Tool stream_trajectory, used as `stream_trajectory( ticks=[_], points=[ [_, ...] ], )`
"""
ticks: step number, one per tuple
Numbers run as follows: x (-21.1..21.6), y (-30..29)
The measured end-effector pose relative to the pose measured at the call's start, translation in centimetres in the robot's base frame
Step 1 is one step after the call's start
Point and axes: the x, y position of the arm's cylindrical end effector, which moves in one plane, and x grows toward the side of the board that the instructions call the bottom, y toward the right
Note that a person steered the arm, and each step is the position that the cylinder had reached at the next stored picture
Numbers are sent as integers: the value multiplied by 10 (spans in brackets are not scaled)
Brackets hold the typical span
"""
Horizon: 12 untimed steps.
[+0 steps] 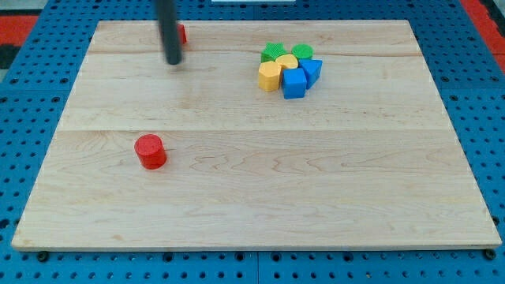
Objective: Push the red star into the yellow hexagon
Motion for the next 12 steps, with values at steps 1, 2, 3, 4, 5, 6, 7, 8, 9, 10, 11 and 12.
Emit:
stream_trajectory(
  ticks=[1, 2, 3, 4, 5, 6, 7, 8, 9, 10, 11, 12],
  points=[
    [-31, -54],
    [-80, -45],
    [-94, 10],
    [-82, 50],
    [-56, 40],
    [-56, 38],
    [-50, 38],
    [-35, 39],
    [-15, 40],
    [-2, 40],
    [18, 40],
    [34, 40]
  ],
)
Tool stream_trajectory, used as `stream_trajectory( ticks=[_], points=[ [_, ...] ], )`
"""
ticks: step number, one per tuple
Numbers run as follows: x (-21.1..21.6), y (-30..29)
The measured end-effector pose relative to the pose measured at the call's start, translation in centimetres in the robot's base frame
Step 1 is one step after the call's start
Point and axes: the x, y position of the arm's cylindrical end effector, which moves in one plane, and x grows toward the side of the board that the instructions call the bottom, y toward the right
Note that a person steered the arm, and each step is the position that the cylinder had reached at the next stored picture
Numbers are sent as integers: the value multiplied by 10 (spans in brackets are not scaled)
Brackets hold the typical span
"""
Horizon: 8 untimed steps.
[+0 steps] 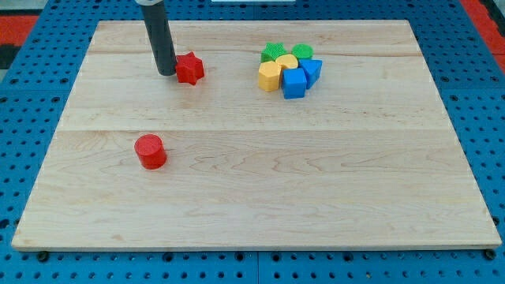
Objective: Push the red star into the yellow hexagon
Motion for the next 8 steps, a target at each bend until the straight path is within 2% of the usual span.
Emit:
stream_trajectory(
  ticks=[2, 6, 8],
  points=[
    [3, 44],
    [-41, 48],
    [-38, 108]
  ],
)
